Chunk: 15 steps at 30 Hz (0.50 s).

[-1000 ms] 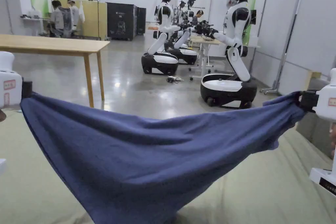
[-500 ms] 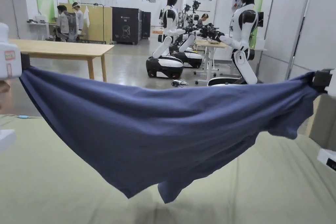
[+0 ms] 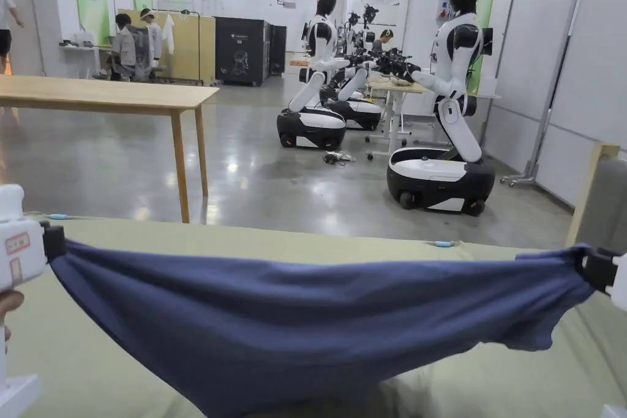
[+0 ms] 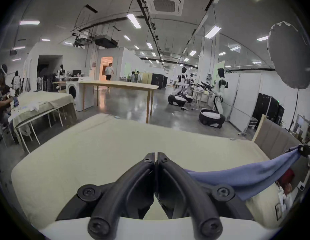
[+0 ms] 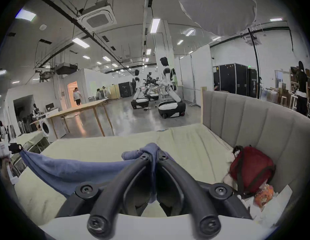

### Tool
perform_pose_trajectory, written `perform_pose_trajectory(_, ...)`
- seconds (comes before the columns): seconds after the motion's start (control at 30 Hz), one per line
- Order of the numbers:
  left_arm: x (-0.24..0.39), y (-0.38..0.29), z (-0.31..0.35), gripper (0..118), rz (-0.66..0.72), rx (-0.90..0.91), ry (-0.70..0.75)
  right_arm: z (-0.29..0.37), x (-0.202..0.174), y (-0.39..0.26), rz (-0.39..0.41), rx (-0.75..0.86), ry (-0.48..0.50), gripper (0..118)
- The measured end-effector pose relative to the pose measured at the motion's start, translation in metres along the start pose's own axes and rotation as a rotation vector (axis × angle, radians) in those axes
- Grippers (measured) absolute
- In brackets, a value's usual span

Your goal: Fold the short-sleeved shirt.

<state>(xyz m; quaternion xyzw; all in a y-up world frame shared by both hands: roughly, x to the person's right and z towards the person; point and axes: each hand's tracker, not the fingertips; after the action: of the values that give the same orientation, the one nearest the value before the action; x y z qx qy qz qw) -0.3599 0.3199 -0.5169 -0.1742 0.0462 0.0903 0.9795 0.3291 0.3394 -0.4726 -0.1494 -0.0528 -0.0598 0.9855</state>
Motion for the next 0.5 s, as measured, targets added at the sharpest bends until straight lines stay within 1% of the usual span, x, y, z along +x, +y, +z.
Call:
perform_pose_trajectory(0.03,-0.004,-0.015,0.013,0,-0.005,-0.014,-0.006,0.013,0.004,-0.016,0.013,-0.010,-0.001,8)
perform_pose_trajectory(0.07,-0.007,-0.031,0.029,0,-0.024,-0.057,-0.022,0.024,0.008,-0.030,0.048,-0.046,-0.005,8)
perform_pose_trajectory(0.1,-0.011,-0.048,0.042,0,-0.031,-0.062,-0.024,0.035,0.011,-0.046,0.068,-0.070,-0.007,8)
perform_pose_trajectory(0.13,-0.014,-0.068,0.054,0,-0.067,-0.102,-0.025,0.047,0.014,-0.066,0.081,-0.084,-0.004,8)
perform_pose_trajectory(0.2,-0.021,-0.104,0.078,0,-0.082,-0.164,-0.029,0.070,0.018,-0.106,0.143,-0.141,-0.007,8)
perform_pose_trajectory(0.23,-0.025,-0.124,0.086,0,-0.103,-0.235,-0.042,0.080,0.021,-0.129,0.137,-0.161,-0.001,8)
perform_pose_trajectory(0.27,-0.028,-0.145,0.095,0,-0.104,-0.245,-0.042,0.084,0.025,-0.152,0.163,-0.221,0.006,8)
perform_pose_trajectory(0.3,-0.031,-0.162,0.099,0,-0.109,-0.276,-0.051,0.086,0.028,-0.174,0.170,-0.253,0.001,8)
perform_pose_trajectory(0.33,-0.034,-0.181,0.105,0,-0.108,-0.332,-0.042,0.090,0.029,-0.196,0.171,-0.288,-0.008,8)
perform_pose_trajectory(0.37,-0.038,-0.199,0.107,0,-0.093,-0.375,-0.038,0.092,0.030,-0.217,0.194,-0.336,-0.018,8)
perform_pose_trajectory(0.43,-0.046,-0.228,0.113,0,-0.083,-0.425,-0.011,0.098,0.036,-0.248,0.175,-0.373,-0.042,8)
perform_pose_trajectory(0.5,-0.056,-0.243,0.118,0,-0.051,-0.452,0.017,0.102,0.045,-0.260,0.125,-0.394,-0.068,8)
